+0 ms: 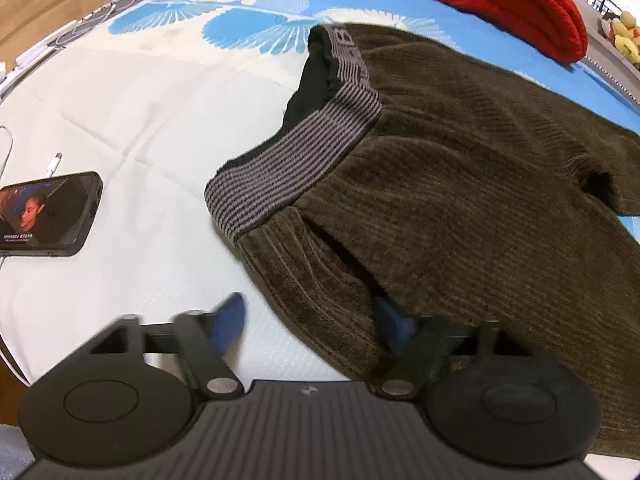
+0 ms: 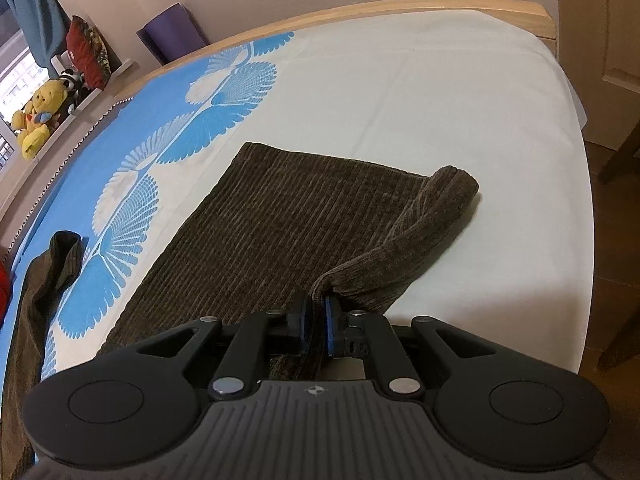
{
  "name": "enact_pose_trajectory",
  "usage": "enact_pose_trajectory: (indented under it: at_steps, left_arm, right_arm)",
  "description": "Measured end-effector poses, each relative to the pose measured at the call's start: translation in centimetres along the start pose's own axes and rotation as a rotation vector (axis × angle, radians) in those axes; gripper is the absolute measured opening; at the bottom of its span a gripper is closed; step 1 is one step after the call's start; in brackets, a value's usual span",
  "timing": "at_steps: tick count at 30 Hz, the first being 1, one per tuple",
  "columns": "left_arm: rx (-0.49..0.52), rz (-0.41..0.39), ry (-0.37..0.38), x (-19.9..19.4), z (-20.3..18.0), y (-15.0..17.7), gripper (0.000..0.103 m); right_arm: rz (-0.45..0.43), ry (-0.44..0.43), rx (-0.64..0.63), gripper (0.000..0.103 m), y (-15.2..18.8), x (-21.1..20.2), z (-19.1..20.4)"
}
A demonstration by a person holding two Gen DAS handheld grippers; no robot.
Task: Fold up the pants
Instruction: 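Lift and fold the held leg over the other leg while the left tool holds the waistband, then open both tools to release the pants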
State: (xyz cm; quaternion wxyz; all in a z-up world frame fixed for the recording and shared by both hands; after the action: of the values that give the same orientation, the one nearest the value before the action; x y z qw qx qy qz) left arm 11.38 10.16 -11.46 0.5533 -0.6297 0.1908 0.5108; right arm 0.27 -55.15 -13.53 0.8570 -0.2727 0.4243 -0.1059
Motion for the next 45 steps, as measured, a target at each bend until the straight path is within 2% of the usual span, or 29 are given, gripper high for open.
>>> enact_pose_trajectory:
  at_steps: [2,5,10,13,19,24,29,32,35,37,40,42,43,44,45]
  left_arm:
    - [-0.019,-0.036,-0.02,-0.6,0.4,-0.3,0.026]
    - [-0.046,-0.04,-0.01,-0.7,0.7,-0.5,0.014]
    - [0.0,-0.073,-0.042,-1.6,0.2,-0.7,0.013]
    - [0.013,-0.093,-0.059,-2.5,0.2,-0.7,0.012]
    - [-0.021,-0.104,-0.019,-4.0,1.6,-0.9,0.01]
    - [0.015,-0.073,0.039,-4.8,2.4,0.0,0.01]
    - [0.046,-0.044,0.078,-4.8,3.9,1.6,0.01]
    - [0.065,-0.015,0.067,-3.6,3.8,1.9,0.01]
    - [0.085,-0.02,0.042,-3.3,3.5,1.9,0.01]
    - [0.076,-0.019,0.045,-3.4,3.6,1.9,0.01]
    - [0.071,-0.008,0.043,-3.1,3.5,2.0,0.012]
    - [0.084,-0.014,0.027,-2.9,3.4,2.1,0.019]
    - [0.092,-0.021,0.016,-2.9,3.4,2.1,0.032]
    - [0.093,-0.035,-0.012,-2.9,3.7,2.1,0.043]
    - [0.087,-0.048,-0.034,-3.1,3.9,2.1,0.062]
  right_arm:
    - [0.005,-0.006,0.002,0.012,-0.1,0.2,-0.1]
    - [0.012,-0.017,-0.001,0.014,-0.1,0.4,-0.2]
    - [0.022,-0.027,-0.027,0.015,-0.1,0.5,-0.1]
    - [0.021,-0.019,-0.039,0.01,-0.1,0.3,0.0]
    - [-0.03,-0.049,-0.052,0.007,-0.7,-1.5,0.3]
    - [-0.077,-0.143,0.02,0.007,-1.6,-4.1,-0.7]
    - [-0.094,-0.177,-0.027,0.007,-2.1,-4.8,-1.5]
    - [-0.055,-0.159,-0.02,0.007,-1.6,-4.9,-2.4]
    - [0.055,-0.038,-0.007,0.007,-0.5,-3.3,-3.8]
    - [0.088,-0.005,0.03,0.007,-0.1,-2.9,-4.5]
    - [0.011,-0.038,0.018,0.007,-0.6,-4.7,-3.7]
    - [0.023,-0.004,-0.014,0.008,-0.2,-4.2,-3.7]
    - [0.058,0.022,-0.007,0.013,0.0,-3.5,-4.1]
    - [0.082,0.055,0.001,0.013,0.0,-3.0,-4.6]
    - [0.078,0.05,0.022,0.015,-0.2,-2.9,-5.1]
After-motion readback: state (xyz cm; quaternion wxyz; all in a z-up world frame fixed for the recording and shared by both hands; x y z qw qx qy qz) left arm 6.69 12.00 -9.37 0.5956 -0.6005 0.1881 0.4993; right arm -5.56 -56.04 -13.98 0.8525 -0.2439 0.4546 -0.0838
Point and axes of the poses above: each gripper's, at about its wrist camera, not at the fingertips, and x roughly the way its jaws point, z to its left, y to its underside, the point moved 6 cm from there along x, roughly the way its jaws point, and after that the axes turned 10 degrees about -y, right-handed, at the moved point
